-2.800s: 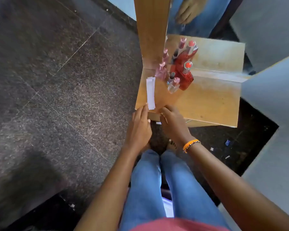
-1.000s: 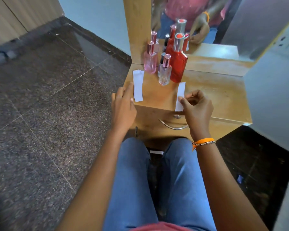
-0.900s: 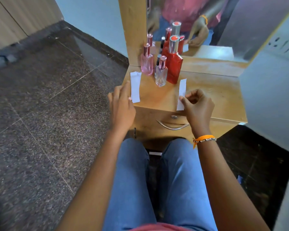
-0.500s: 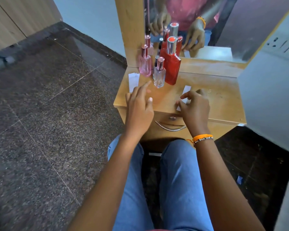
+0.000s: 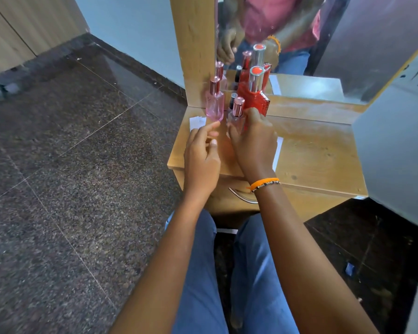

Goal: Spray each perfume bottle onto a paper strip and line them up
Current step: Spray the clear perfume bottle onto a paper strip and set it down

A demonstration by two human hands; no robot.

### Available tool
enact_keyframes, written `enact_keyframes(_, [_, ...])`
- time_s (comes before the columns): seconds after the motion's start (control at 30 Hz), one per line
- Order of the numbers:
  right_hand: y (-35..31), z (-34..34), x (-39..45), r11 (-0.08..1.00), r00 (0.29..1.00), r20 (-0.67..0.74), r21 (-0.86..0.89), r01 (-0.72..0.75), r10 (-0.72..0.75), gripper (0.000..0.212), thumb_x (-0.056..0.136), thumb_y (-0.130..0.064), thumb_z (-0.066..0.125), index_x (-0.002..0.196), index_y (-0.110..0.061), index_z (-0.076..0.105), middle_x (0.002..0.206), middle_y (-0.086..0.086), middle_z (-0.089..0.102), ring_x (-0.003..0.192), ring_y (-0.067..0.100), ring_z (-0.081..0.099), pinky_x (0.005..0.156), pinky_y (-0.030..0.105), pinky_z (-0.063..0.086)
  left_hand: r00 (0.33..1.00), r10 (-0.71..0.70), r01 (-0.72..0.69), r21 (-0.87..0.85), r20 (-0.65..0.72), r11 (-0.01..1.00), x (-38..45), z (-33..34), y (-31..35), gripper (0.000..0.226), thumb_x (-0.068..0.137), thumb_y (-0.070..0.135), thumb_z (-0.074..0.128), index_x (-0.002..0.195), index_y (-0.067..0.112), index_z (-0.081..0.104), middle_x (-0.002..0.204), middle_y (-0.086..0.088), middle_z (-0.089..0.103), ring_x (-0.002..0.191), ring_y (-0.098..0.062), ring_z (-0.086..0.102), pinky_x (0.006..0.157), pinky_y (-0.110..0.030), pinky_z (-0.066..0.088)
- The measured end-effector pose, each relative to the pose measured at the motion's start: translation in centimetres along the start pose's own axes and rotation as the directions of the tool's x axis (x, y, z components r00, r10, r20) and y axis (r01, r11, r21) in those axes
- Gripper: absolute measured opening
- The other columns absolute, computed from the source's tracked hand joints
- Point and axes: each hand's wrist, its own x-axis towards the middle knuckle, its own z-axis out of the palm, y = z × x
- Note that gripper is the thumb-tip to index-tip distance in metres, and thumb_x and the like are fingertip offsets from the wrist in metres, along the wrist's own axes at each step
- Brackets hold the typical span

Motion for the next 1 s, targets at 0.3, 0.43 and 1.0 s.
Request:
enact_keyframes(0.3, [1.0,-5.0,-2.8,0.960,0.962,0.251,0.276,0.037,-0.110,0.033,0.071,-0.005,0.074,0.102,-0.015,0.069,0.070,-0.002,0.063,0.062,0.009,0.056,0.064,0.020,0.048,0.930,-0.067,0.151,-0.208,0.362,0.966,-0.2,1.2,1.1,0.028,0.100,0.021,0.034,0.121,0.017,0.052,0.107,0.008,0.059,0.099,0.001,0.055,0.091,-0.018,0.043])
enact_keyframes(0.43, [1.6,-7.5,-2.6,0.842,0.960,0.272,0.502,-0.199,0.064,0.021,0.086,-0.002,0.058,0.104,-0.012,0.062,0.097,0.005,0.067,0.079,0.005,0.059,0.078,0.021,0.050,0.928,-0.041,0.108,-0.160,0.372,0.981,-1.8,1.5,1.5,0.026,0.100,0.023,0.031,0.101,0.007,0.051,0.080,-0.010,0.051,0.071,-0.019,0.049,0.067,-0.026,0.042])
enact_keyframes(1.0, [10.6,-9.1,-1.1,0.970,0.971,0.077,0.070,-0.231,0.226,0.016,0.080,0.003,0.054,0.086,-0.009,0.063,0.087,0.012,0.066,0.082,0.029,0.063,0.066,0.020,0.037,0.885,-0.006,0.021,-0.027,0.466,0.999,-2.7,3.0,2.9,0.039,0.085,0.046,0.043,0.103,0.012,0.051,0.103,-0.008,0.064,0.097,-0.021,0.058,0.084,-0.038,0.045])
